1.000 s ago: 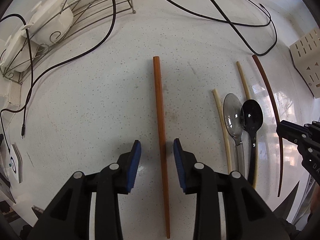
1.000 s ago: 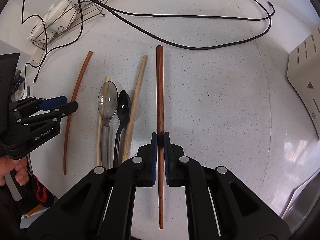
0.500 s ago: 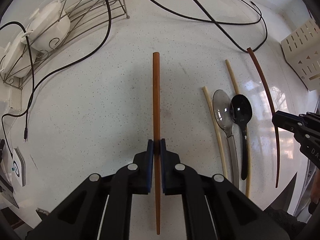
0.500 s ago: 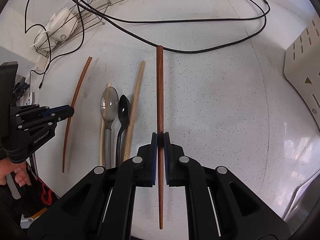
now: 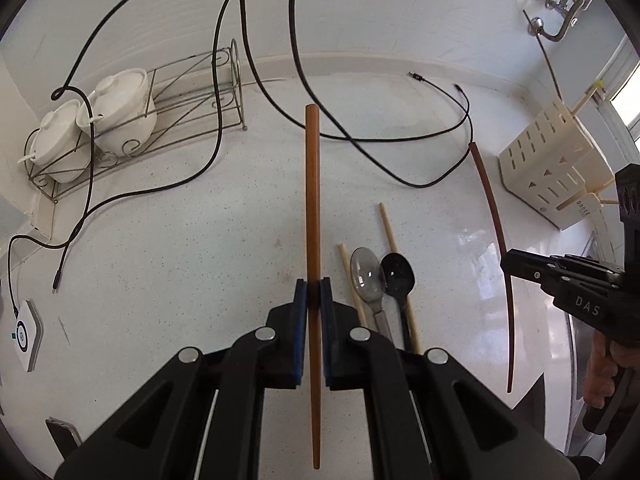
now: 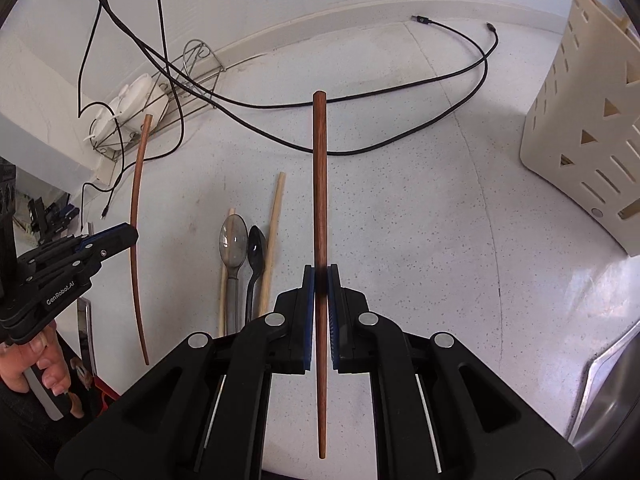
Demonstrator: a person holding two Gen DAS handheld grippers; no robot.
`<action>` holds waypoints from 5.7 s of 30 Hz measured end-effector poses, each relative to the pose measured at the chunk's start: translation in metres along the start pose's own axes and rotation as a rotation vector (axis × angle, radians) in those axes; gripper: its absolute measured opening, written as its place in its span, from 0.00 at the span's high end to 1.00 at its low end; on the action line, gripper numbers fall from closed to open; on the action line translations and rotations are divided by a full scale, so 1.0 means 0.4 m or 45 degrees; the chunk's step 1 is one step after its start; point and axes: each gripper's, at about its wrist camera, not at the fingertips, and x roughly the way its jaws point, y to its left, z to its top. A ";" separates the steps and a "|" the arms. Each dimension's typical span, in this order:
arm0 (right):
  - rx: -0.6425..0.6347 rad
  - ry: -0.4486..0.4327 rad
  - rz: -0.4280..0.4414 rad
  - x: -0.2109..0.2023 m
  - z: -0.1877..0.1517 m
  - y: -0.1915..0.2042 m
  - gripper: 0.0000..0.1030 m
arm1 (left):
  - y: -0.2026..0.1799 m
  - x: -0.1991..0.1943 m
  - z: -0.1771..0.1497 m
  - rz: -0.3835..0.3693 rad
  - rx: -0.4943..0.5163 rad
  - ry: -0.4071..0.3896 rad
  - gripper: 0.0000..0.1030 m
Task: Organize utensils
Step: 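Lift both held chopsticks off the counter toward the cream holder, then lower both chopsticks upright into the cream holder slots, then open both tools to release the chopsticks in the holder, then withdraw both open tools from the holder back toward the utensil row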
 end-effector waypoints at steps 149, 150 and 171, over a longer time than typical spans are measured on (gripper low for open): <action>-0.015 -1.655 -0.633 -0.600 -0.140 -0.374 0.22 | -0.532 -0.246 0.154 -0.280 0.418 -1.363 0.06; -0.019 -1.650 -0.618 -0.596 -0.143 -0.364 0.21 | -0.520 -0.252 0.146 -0.263 0.411 -1.357 0.05; -0.153 -1.456 -0.326 -0.444 -0.156 -0.117 0.08 | -0.146 -0.280 -0.011 0.073 0.118 -1.105 0.05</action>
